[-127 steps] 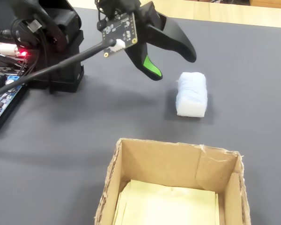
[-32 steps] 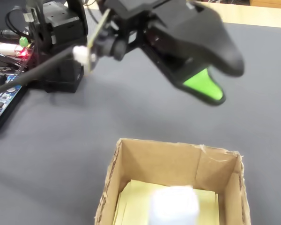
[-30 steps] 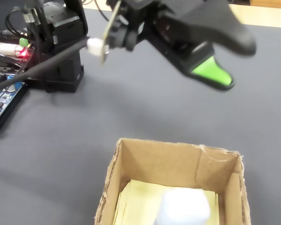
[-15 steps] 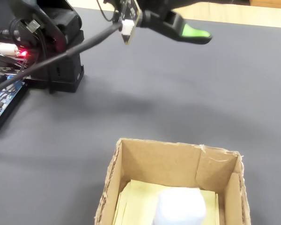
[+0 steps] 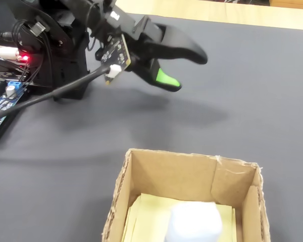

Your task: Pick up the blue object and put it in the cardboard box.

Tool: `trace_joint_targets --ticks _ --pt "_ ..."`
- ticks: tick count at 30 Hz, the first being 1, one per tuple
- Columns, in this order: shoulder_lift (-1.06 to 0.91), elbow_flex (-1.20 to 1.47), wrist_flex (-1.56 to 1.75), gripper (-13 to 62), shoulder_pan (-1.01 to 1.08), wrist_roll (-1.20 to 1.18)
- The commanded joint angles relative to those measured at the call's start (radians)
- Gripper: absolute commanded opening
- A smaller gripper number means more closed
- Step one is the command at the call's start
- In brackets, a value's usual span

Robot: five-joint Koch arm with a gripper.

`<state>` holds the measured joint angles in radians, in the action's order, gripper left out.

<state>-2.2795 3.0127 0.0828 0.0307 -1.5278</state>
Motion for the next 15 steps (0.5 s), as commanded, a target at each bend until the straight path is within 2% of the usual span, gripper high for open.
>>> trace_joint_targets --ticks 1,7,15 --pt "-0.091 0.008 0.097 34.3 0.0 -0.026" --pt "-0.091 0.106 0.08 34.3 0.0 -0.025" --pt "-0.091 0.107 0.014 34.3 0.002 -0.017"
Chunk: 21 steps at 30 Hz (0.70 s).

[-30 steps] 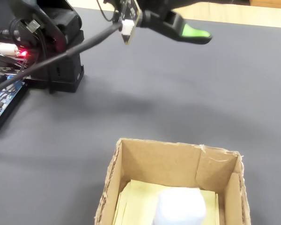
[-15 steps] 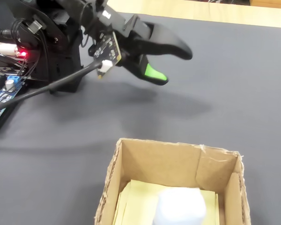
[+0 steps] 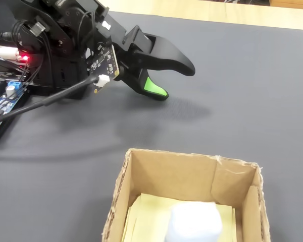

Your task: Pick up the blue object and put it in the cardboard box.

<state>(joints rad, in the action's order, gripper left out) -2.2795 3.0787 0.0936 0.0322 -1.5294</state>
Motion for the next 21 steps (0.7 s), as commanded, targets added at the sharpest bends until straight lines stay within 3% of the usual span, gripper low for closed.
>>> trace_joint_targets --ticks 1,21 --pt "-0.091 0.04 0.005 34.3 0.002 -0.015" --pt "-0.089 0.04 0.009 34.3 0.018 -0.011"
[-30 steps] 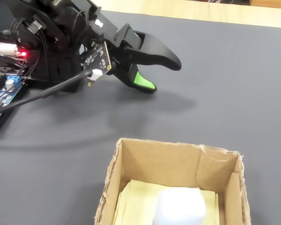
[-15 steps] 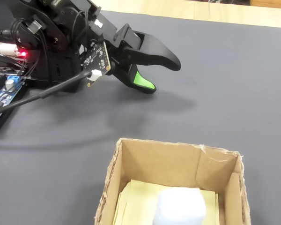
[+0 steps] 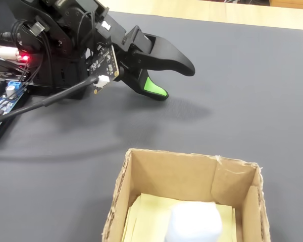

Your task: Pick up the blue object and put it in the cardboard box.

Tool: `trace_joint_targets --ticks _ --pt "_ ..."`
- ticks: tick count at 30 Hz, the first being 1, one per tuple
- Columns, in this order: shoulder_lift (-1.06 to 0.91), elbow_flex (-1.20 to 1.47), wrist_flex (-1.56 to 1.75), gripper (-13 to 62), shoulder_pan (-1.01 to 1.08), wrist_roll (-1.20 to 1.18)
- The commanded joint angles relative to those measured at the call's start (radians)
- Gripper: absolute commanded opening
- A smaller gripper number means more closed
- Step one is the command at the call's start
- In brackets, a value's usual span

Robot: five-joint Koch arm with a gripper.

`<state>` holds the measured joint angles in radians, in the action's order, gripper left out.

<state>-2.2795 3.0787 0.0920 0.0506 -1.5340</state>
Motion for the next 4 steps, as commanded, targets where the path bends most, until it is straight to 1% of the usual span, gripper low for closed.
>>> trace_joint_targets --ticks 1,4 --pt "-0.089 0.04 0.011 34.3 0.0 -0.006" --pt "-0.089 0.04 0.011 34.3 0.0 -0.006"
